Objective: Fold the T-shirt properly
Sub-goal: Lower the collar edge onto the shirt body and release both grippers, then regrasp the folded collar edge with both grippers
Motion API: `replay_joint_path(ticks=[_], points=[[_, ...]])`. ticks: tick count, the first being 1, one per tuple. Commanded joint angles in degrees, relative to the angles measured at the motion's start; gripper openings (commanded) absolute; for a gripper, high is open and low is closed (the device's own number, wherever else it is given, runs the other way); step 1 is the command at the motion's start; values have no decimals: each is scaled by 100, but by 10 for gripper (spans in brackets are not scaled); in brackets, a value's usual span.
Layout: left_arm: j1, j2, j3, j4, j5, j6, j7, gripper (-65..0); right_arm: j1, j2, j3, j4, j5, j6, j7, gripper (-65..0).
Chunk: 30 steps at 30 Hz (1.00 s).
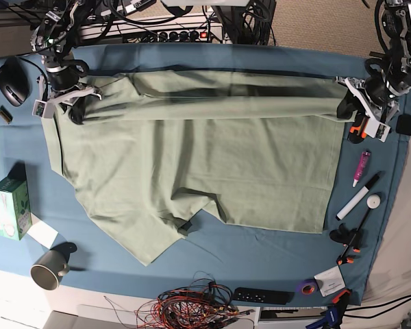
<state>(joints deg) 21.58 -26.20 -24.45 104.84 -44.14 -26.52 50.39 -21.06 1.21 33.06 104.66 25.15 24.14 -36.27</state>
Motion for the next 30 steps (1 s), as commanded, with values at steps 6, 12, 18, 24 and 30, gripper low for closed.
replay_joint_path(ticks=[6, 12, 18, 24, 30], points=[[-20, -98, -48, 76, 133, 190, -168, -278, 11, 256, 42, 96, 251, 455, 205, -324], [-15, -105, -175, 83, 557, 466, -205, -273, 11, 260, 579, 258, 293, 409, 190, -324], [170, -308, -1152, 96, 55, 286, 33, -274, -162, 262, 1971, 874, 1281, 409, -730, -324], [610, -522, -2170, 96, -638, -55, 203, -275, -754, 258, 2730, 944, 1926, 407, -962, -324], [1080, -492, -2304, 96, -1005, -356, 361, -275, -876, 262, 2726, 468, 2190, 286, -1051, -324]])
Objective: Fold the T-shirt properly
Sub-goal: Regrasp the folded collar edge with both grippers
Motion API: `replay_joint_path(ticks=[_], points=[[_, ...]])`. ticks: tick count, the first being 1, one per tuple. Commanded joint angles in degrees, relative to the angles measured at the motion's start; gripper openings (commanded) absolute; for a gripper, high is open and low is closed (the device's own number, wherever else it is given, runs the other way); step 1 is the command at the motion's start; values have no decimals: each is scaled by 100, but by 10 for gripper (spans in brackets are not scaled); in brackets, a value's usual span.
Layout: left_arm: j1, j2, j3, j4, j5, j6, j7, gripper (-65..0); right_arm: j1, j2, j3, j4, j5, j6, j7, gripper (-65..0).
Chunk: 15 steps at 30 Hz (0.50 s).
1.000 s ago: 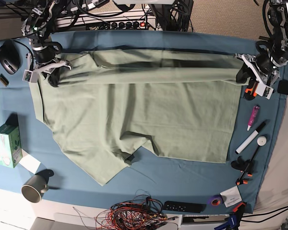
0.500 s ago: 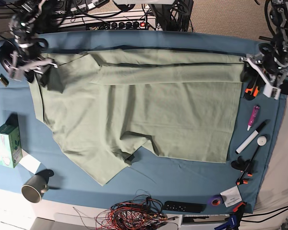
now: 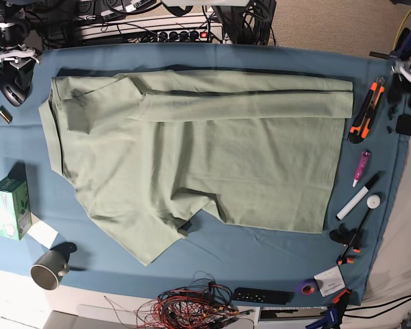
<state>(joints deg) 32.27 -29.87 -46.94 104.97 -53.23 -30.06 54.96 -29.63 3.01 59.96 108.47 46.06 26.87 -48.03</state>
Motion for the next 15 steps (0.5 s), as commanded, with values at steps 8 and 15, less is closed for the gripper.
replay_joint_path(ticks=[8, 15], points=[[26, -127, -50, 81, -103, -2, -55, -275, 470, 365, -85, -1707, 1123, 225, -267, -324], [28, -127, -50, 81, -103, -2, -52, -275, 612, 350, -472, -2201, 1912, 619, -518, -324]])
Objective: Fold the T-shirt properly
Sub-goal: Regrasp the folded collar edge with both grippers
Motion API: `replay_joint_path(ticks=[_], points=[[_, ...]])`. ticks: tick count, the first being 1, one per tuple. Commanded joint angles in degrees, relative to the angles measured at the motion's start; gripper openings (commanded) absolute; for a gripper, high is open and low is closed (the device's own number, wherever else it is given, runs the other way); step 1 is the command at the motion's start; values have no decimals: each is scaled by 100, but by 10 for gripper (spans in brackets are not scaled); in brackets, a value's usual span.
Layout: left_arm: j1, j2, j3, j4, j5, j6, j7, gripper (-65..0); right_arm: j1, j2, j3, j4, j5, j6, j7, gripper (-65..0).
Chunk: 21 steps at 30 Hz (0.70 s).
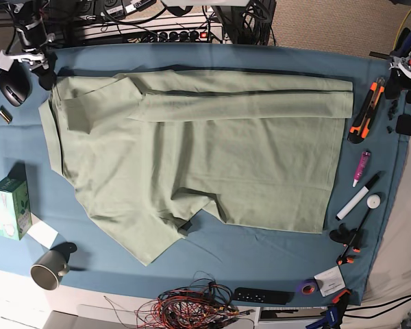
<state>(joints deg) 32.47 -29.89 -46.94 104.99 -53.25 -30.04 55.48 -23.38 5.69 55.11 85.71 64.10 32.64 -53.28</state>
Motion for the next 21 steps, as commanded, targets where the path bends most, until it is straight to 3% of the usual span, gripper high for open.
replay_joint_path(ticks=[1, 5, 7, 10, 11, 15, 21], points=[[9, -125, -50, 79, -98, -4, -105, -275, -11, 81, -101, 74, 101, 61, 7, -324], [13, -125, -50, 79, -101, -4, -92, -275, -13, 61, -439, 74, 35, 55, 17, -336], [59, -125, -48, 79, -131, -2, -57, -275, -13, 17, -452, 74, -11, 55, 28, -426], [267, -120, -44, 79, -625, -4, 140, -275, -11, -37, -450, 74, -216, 57, 122, -625], [341, -114, -42, 76, -807, -9, 203, -275, -11, -48, -450, 74, -223, 57, 120, -650], [466, -24, 175, 35, -1047, -125, 234, -275, 9, -46, -450, 76, -221, 59, 144, -650], [140, 332, 1158, -420, -737, 98, 81, -275, 24, -46, -450, 74, -219, 122, 146, -650]])
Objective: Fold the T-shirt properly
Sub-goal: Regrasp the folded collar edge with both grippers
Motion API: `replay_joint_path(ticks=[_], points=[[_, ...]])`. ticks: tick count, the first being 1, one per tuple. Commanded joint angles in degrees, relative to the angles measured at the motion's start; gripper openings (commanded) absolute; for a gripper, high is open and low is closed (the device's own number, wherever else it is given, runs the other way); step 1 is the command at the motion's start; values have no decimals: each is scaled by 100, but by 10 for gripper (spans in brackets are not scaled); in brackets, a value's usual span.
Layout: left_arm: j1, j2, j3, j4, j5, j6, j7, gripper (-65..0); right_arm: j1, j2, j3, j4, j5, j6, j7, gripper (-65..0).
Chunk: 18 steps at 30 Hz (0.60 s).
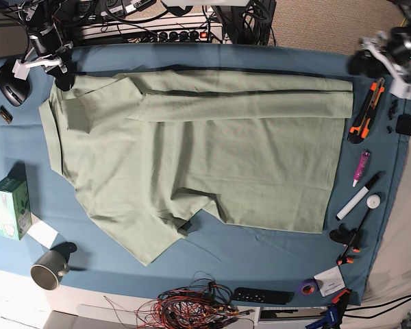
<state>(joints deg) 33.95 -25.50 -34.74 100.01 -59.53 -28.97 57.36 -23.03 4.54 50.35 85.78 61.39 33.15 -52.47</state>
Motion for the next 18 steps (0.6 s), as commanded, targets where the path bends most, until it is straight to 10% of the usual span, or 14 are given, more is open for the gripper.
replay_joint_path(ticks=[1, 12, 18], points=[[-127, -48, 81, -17, -11, 72, -146, -275, -11, 70, 26, 70, 52, 72, 66, -650], [-710, 122, 286, -369, 595, 476, -313, -282, -13, 72, 26, 70, 52, 70, 63, -650], [-697, 120, 286, -369, 577, 474, -330, -650, -20, 72, 28, 70, 52, 70, 13, -650]])
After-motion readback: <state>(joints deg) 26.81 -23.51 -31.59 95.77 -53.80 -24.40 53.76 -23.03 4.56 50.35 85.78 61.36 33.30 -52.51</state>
